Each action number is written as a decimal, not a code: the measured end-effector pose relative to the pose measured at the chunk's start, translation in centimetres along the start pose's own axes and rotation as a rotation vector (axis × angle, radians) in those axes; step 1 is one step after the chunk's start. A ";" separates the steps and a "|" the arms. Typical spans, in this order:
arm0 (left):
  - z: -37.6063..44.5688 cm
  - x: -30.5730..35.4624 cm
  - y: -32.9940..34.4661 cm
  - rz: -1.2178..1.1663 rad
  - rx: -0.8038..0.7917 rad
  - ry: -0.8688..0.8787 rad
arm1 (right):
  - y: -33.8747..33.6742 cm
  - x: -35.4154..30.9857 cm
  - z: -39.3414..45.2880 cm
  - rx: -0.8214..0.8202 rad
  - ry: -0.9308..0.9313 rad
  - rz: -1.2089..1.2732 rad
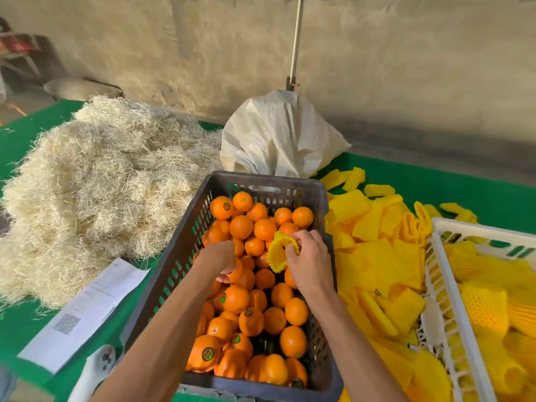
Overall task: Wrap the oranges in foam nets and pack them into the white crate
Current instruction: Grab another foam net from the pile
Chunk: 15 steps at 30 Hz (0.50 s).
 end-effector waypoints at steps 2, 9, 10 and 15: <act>-0.4 0.2 0.2 -0.037 -0.030 0.011 | 0.1 0.0 -0.1 -0.008 -0.003 0.001; -1.9 1.1 0.9 0.332 0.031 0.092 | -0.5 -0.1 -0.8 -0.010 -0.024 0.049; -2.0 0.9 1.3 0.256 -0.042 0.058 | -0.6 -0.1 -1.0 -0.007 -0.023 0.057; -2.6 0.1 1.6 0.141 -0.135 0.015 | -1.2 0.0 -1.9 -0.005 -0.023 0.072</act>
Point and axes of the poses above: each hand's wrist, its own z-axis towards the middle knuckle, its own y-axis out of the palm, x = y × z, the point moved 6 cm from there along z, towards the middle knuckle, and after that the axes turned 2 degrees about x, right-handed, at the moved point
